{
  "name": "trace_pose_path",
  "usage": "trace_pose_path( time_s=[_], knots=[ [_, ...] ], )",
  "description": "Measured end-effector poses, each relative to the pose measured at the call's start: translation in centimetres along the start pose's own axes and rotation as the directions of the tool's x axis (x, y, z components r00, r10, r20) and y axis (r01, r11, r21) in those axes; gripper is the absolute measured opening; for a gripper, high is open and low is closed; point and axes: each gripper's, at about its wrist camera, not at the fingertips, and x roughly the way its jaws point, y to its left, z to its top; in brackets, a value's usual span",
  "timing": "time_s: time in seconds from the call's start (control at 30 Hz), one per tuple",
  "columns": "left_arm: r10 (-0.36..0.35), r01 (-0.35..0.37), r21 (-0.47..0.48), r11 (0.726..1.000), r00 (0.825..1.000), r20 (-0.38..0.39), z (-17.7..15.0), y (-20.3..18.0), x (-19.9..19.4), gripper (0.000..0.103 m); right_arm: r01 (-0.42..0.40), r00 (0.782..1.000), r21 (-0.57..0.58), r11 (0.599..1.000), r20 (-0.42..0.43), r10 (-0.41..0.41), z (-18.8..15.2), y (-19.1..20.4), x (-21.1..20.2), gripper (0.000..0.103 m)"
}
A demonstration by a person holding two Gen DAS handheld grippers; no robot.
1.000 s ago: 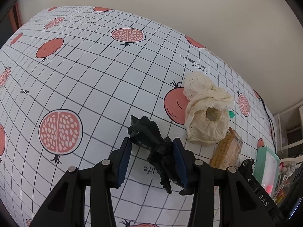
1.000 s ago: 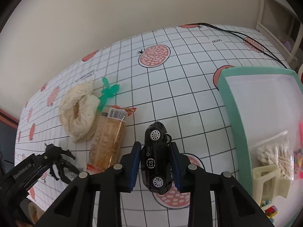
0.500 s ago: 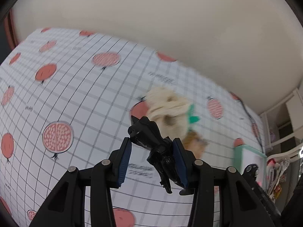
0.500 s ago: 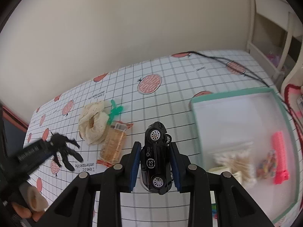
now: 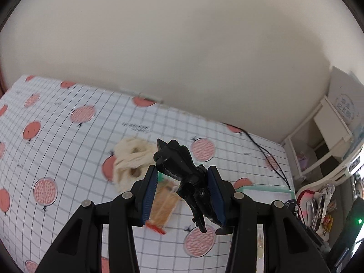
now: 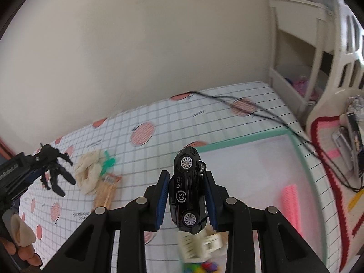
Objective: Organize objects
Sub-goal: 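Carry the black car over the tray with the right tool while the left tool carries the spider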
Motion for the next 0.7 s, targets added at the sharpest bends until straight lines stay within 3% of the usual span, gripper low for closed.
trace_pose_path(
  time_s=[0.27, 0.7],
  knots=[
    [-0.058, 0.056, 0.083, 0.995, 0.998, 0.015, -0.4, -4.8, 0.4, 0.046, 0.025, 0.998, 0.039, 0.999, 0.049, -0.027, 1.3, -4.1, -1.0, 0.032],
    [-0.136, 0.135, 0.214, 0.967, 0.991, -0.01, -2.6, -11.6, 1.9, 0.046, 0.037, 0.996, 0.042, 0.998, 0.079, -0.04, 2.1, -7.3, -0.6, 0.032]
  ],
)
